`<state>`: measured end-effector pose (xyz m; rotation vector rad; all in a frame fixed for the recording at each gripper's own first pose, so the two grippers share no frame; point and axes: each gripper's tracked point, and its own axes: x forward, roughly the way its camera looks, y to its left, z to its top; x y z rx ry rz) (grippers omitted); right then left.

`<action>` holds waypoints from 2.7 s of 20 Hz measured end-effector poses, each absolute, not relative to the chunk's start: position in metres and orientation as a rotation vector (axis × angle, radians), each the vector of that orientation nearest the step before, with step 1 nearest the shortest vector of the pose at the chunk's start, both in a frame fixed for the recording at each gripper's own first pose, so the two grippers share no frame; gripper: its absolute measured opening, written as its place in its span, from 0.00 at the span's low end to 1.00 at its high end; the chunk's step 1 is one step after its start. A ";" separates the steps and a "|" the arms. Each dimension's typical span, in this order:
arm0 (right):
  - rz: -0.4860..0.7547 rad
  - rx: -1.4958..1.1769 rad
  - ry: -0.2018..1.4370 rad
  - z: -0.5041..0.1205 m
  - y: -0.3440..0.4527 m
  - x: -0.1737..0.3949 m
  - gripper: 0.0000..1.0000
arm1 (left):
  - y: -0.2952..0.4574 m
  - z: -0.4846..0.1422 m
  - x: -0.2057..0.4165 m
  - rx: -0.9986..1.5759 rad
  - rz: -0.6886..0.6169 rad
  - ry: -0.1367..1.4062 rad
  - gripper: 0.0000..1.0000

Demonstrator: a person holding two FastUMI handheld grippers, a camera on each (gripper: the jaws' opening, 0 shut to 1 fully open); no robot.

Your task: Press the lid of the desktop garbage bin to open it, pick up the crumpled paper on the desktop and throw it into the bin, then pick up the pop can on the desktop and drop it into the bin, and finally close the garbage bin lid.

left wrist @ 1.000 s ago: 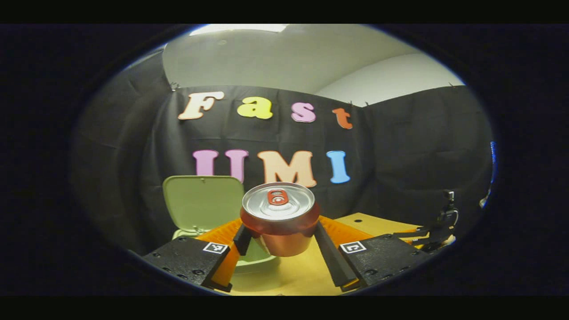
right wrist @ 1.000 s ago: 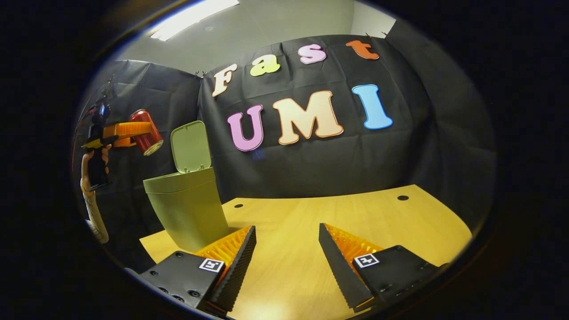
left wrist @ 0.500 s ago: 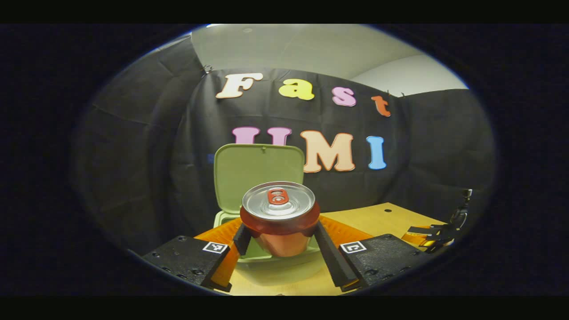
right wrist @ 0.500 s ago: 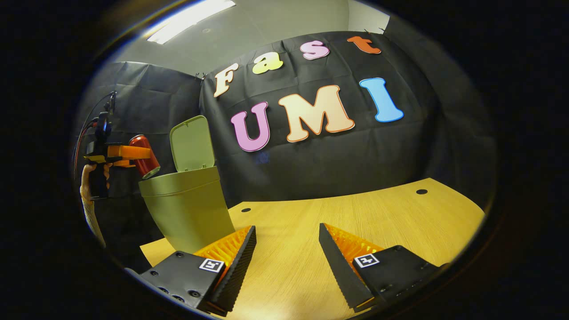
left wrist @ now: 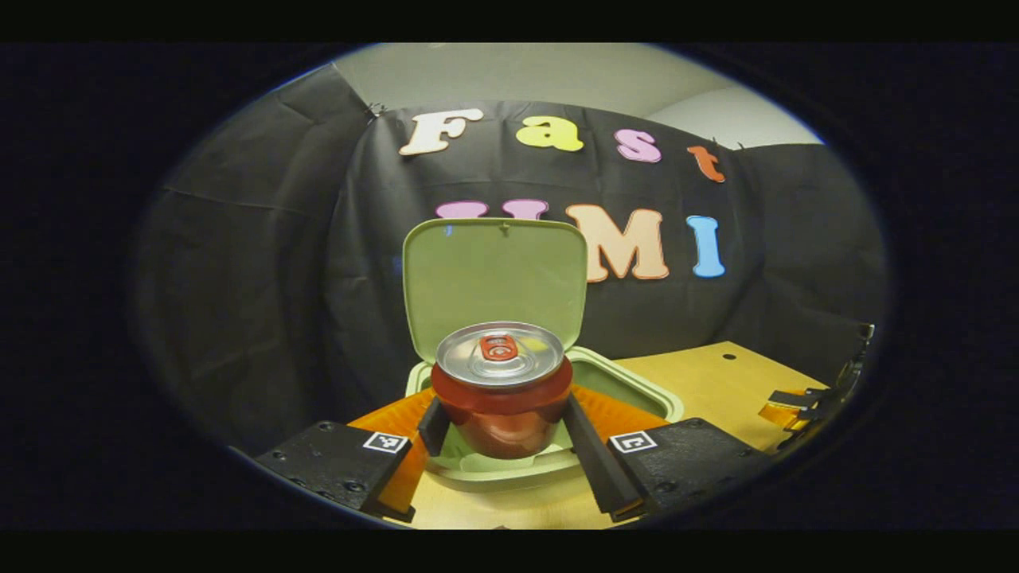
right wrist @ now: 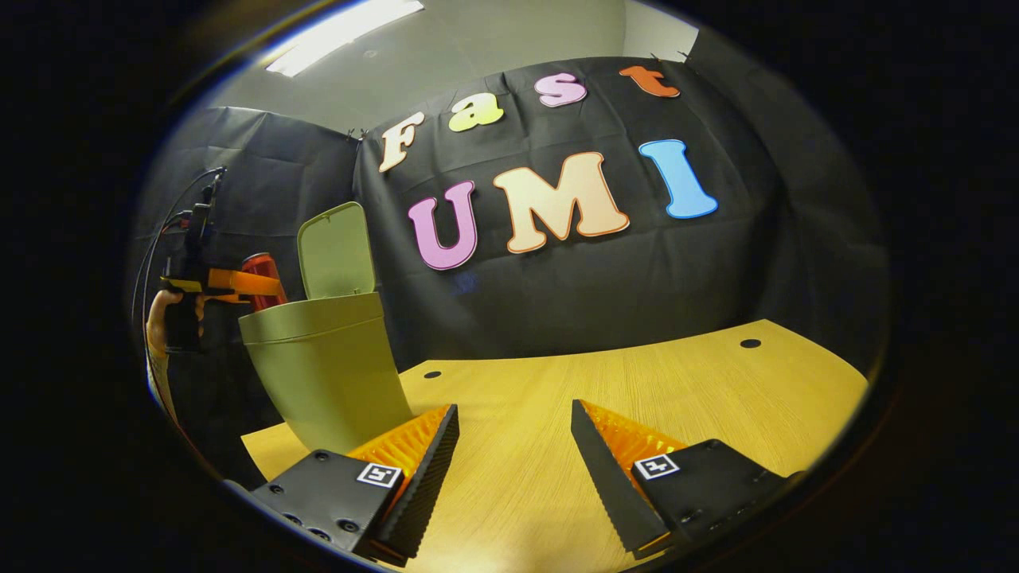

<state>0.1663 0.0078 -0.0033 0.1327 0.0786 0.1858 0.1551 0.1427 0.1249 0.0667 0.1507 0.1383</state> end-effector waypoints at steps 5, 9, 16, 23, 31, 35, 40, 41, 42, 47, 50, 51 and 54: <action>0.187 0.120 0.087 -0.008 0.008 0.169 0.91 | 0.146 0.111 0.160 0.083 0.162 0.191 0.77; 0.178 0.115 0.084 -0.008 0.002 0.172 0.91 | 0.148 0.125 0.161 0.122 0.188 0.165 0.79; 0.196 0.122 0.103 -0.012 0.007 0.170 0.91 | 0.138 0.207 0.174 0.117 0.228 0.011 0.77; 0.182 0.111 0.098 -0.010 0.001 0.169 0.91 | 0.145 0.289 0.208 0.026 0.238 -0.080 0.78; 0.172 0.103 0.113 -0.015 -0.005 0.172 0.91 | 0.173 0.326 0.248 0.125 0.350 -0.080 0.76; 0.166 0.112 0.119 -0.016 -0.009 0.172 0.91 | 0.170 0.311 0.270 0.134 0.345 -0.026 0.77; 0.158 0.125 0.093 -0.008 -0.016 0.168 0.91 | 0.172 0.296 0.277 0.125 0.360 -0.002 0.78; 0.154 0.129 0.091 -0.007 -0.018 0.168 0.91 | 0.172 0.295 0.273 0.131 0.358 -0.007 0.77; 0.153 0.135 0.090 -0.007 -0.019 0.168 0.91 | 0.170 0.294 0.271 0.136 0.350 -0.013 0.77; 0.158 0.142 0.091 -0.007 -0.018 0.168 0.91 | 0.153 0.283 0.236 0.148 0.307 -0.047 0.76; 0.162 0.144 0.087 -0.006 -0.017 0.168 0.91 | 0.142 0.271 0.213 0.168 0.283 -0.058 0.77; 0.165 0.146 0.087 -0.005 -0.016 0.168 0.91 | 0.137 0.265 0.205 0.170 0.272 -0.061 0.78; 0.171 0.146 0.081 -0.002 -0.015 0.167 0.90 | 0.124 0.243 0.185 0.176 0.241 -0.064 0.79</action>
